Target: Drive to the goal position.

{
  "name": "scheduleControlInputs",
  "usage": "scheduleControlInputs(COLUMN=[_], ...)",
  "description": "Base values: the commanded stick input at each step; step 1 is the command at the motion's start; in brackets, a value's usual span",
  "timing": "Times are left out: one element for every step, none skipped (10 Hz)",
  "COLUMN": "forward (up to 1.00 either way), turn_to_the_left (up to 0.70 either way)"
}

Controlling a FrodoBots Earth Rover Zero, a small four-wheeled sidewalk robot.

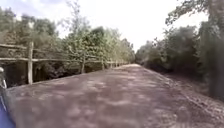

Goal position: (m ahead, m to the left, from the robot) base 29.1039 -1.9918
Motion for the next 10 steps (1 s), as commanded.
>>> scheduleControlInputs(forward=[0.7,0.7,0.7,0.7,0.7,0.7,0.7,0.7,0.7,0.7], turn_to_the_left=[0.0,0.0,0.0,0.0,0.0,0.0,0.0,0.0,0.0,0.0])
